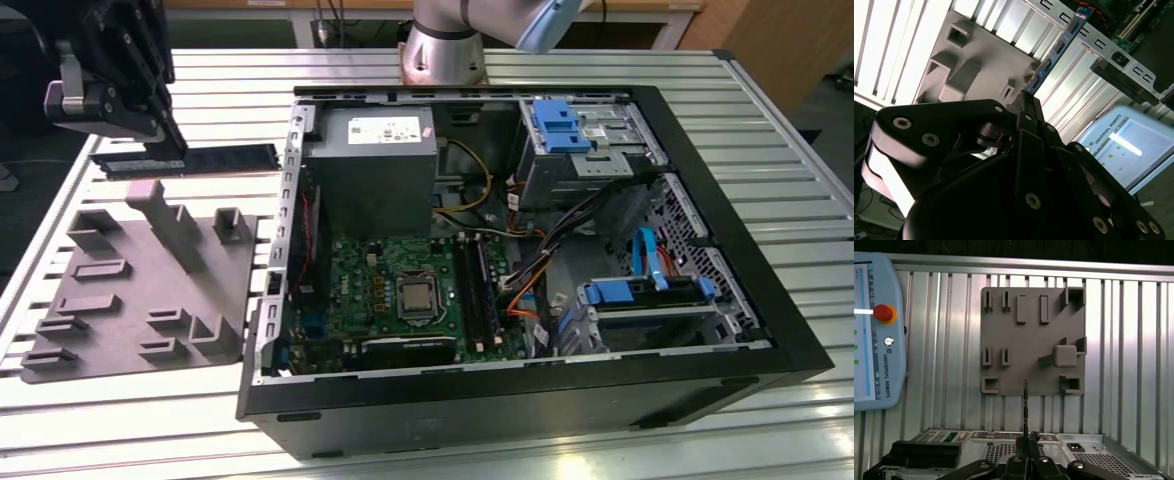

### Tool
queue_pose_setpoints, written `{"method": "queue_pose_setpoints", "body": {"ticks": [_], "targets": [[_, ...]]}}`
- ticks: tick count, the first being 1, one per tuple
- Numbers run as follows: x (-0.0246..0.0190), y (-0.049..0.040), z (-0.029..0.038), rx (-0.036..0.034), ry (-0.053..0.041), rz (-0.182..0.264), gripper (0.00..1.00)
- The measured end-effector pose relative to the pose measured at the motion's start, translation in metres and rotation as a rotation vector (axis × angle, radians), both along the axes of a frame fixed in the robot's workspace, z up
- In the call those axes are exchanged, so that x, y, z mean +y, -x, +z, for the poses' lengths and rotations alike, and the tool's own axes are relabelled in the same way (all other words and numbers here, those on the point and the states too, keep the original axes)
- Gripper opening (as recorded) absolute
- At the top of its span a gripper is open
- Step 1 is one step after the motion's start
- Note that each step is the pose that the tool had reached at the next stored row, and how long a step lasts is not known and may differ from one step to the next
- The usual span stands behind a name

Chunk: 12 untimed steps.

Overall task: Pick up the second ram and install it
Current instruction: 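Pick up the second ram and move it above second insertion slot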

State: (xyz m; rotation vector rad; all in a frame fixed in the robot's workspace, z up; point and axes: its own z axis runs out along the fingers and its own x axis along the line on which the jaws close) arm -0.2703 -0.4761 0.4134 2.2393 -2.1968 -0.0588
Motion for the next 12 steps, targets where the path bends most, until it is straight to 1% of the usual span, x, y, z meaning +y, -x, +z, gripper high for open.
{"method": "queue_pose_setpoints", "body": {"ticks": [12], "targets": [[0.0015,-0.0110,-0.0001,0.0000,-0.0001,0.000,0.12]]}}
